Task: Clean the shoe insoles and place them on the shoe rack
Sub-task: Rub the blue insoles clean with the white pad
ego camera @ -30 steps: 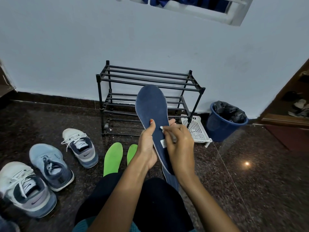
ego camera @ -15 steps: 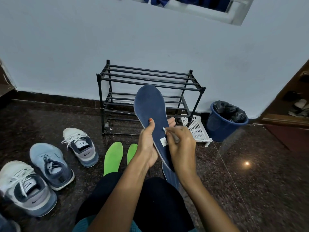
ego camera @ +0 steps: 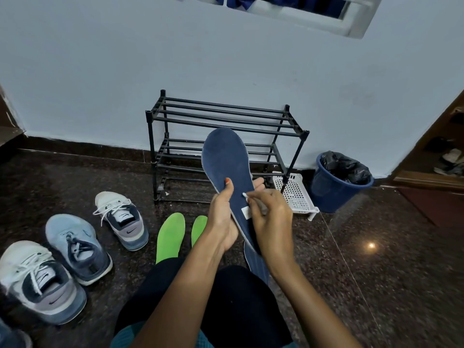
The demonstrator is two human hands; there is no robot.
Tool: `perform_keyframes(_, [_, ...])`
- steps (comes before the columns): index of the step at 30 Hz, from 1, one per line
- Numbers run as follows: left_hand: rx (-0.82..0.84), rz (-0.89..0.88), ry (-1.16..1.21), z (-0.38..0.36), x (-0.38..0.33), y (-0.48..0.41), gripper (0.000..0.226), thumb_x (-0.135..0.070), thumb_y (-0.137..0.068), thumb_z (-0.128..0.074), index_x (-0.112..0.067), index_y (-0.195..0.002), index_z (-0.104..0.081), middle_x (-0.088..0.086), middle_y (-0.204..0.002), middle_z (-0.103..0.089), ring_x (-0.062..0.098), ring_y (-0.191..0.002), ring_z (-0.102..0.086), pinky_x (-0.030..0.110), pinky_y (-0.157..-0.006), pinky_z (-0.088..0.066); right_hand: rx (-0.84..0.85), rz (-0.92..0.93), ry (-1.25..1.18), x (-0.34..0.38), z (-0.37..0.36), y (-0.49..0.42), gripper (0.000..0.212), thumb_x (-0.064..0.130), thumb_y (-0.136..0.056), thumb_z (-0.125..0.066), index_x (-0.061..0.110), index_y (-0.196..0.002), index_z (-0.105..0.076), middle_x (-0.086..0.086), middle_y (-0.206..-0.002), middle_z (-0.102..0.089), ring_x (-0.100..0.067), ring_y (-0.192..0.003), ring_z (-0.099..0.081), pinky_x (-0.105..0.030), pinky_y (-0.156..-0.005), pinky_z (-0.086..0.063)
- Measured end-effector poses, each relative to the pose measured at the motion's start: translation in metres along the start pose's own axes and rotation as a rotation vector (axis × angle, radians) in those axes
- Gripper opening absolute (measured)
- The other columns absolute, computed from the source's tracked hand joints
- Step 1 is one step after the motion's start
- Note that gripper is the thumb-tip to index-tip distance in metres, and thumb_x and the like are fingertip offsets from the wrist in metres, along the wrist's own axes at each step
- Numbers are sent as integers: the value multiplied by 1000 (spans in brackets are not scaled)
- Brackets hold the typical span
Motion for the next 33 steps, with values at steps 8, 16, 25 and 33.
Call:
perform_keyframes(8, [7,2,-22,1,-2,3,56,-40,-103,-22,-3,-113,-63,8,-110,-70,15,-99,-67,25,-85,-54,-4,-2,31,1,1,-3,16,0,-85,-59,6,-95,-69,-5,-90,-59,-21,-86,-56,-23,-74,-43])
perform_keyframes(16, [47,28,16,-3,-1,3,58,-42,-103,-20,-2,-110,-62,8,-109,-70,15,-101,-65,28,-90,-50,38,10,15,-1,5,7,16,-2,-83,-61,7,-93,-69,-4,-88,-59,-18,-85,-56,-11,-73,-39])
perform_keyframes(25, [51,7,22,-3,-3,6,58,-41,-103,-20,-5,-100,-66,4,-104,-72,14,-96,-67,27,-86,-51,-14,25,18,-1,0,4,17,-3,-83,-58,6,-93,-69,-6,-86,-57,-22,-82,-55,-17,-71,-38])
perform_keyframes(33, [65,54,-3,-5,-1,6,60,-43,-103,-20,-1,-111,-62,6,-101,-73,12,-90,-70,23,-78,-56,16,73,37,1,-1,8,16,1,-82,-56,4,-91,-70,-7,-83,-56,-23,-78,-56,-22,-71,-42])
Point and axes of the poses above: each hand's wrist, its own y-axis away from the middle knuckle, its own z-axis out of the back of the hand, x = y × z, the point moved 3 cm from there along -y, towards the middle knuckle
